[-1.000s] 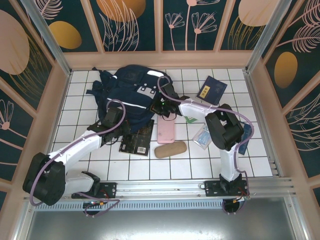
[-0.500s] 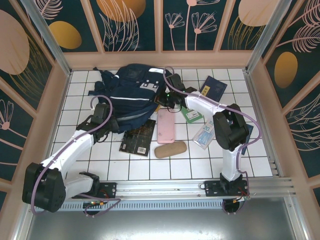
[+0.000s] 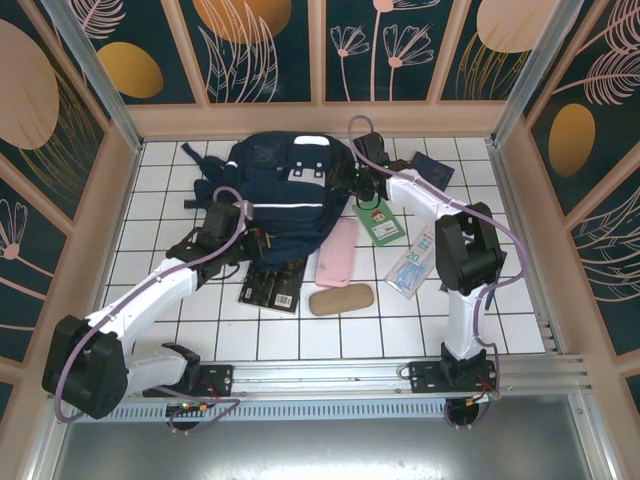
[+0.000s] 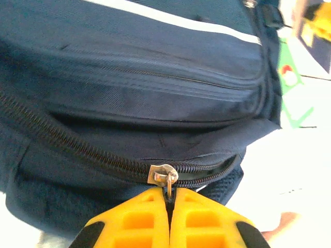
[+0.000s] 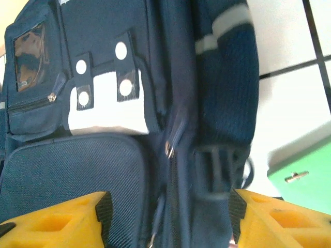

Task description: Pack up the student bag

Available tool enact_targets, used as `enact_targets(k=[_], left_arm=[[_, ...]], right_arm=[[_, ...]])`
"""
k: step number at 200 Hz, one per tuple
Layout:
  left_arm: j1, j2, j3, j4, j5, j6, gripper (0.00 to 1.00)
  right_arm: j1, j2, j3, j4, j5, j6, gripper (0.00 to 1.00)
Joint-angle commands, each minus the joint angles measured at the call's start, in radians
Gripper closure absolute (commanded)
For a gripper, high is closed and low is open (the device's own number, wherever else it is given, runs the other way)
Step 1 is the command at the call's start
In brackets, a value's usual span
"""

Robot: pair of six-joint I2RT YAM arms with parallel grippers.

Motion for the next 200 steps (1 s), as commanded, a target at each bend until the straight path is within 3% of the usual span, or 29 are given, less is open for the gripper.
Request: enact_targets(k=[1,70,156,165,173,200], left_arm=[[-0.067,0.045,0.066,0.125,0.075,-0.050,1.00],[-0.186,0.194,0.142,0.127,0.128,-0.012,1.00],[-0.212,0.231,0.123,0.084,0.121,0.019,1.00],[-0.216,0.236,0.128,0.085,0.124,0.019,1.00],[-0.217,0.239,0.135,0.078,0.121,0.021,1.00],[-0.218,0.242,0.159,0.037,0.083,0.030,1.00]], right_arm=[[0.011,-0.148,-0.089,-0.047,0.030,0.062,0.34],[0.077,-0.380,-0.442,0.069,-0.125,0.328,0.31],[0.187,-0.255,-0.479,0.258,-0.263,0.463,0.28],[0.190,-0.233,-0.471,0.267,-0.273,0.467,0.33],[0.195,-0.216,-0.462,0.264,-0.272,0.468,0.42],[0.207,-0.181,-0.406,0.187,-0.230,0.456,0.93]])
